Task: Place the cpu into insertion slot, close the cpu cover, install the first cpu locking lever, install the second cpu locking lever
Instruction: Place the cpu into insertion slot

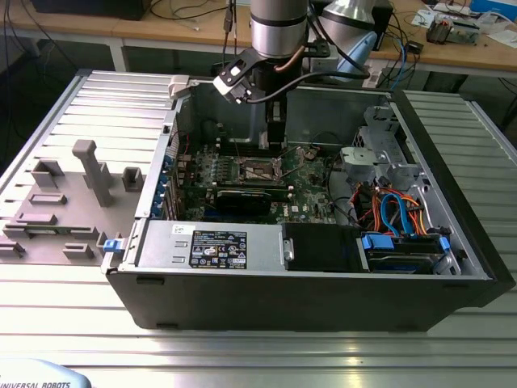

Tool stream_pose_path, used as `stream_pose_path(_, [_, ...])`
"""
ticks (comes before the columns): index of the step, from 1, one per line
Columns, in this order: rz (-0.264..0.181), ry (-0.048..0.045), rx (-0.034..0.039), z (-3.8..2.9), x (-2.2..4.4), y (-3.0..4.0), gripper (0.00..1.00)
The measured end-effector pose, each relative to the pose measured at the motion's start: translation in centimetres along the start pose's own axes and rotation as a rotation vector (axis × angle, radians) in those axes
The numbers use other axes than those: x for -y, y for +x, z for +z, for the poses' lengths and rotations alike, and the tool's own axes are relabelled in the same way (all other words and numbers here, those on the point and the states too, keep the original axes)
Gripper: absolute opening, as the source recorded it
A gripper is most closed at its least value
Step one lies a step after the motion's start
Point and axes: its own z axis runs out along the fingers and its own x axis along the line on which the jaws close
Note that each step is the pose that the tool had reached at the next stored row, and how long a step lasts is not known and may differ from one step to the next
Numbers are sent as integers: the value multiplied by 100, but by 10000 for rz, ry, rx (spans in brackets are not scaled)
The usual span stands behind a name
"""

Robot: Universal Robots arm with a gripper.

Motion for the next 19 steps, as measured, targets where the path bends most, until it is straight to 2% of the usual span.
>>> stream_pose_path(7, [0,0,-1,4,0,0,54])
stream_pose_path(11, [-142,2,-12,30,3,0,54])
stream_pose_path(14, [-274,6,-27,104,18,-2,54])
stream_pose_path(15, [-342,7,-32,147,36,-4,54])
stream_pose_path(19, [-552,12,-51,224,97,-7,54])
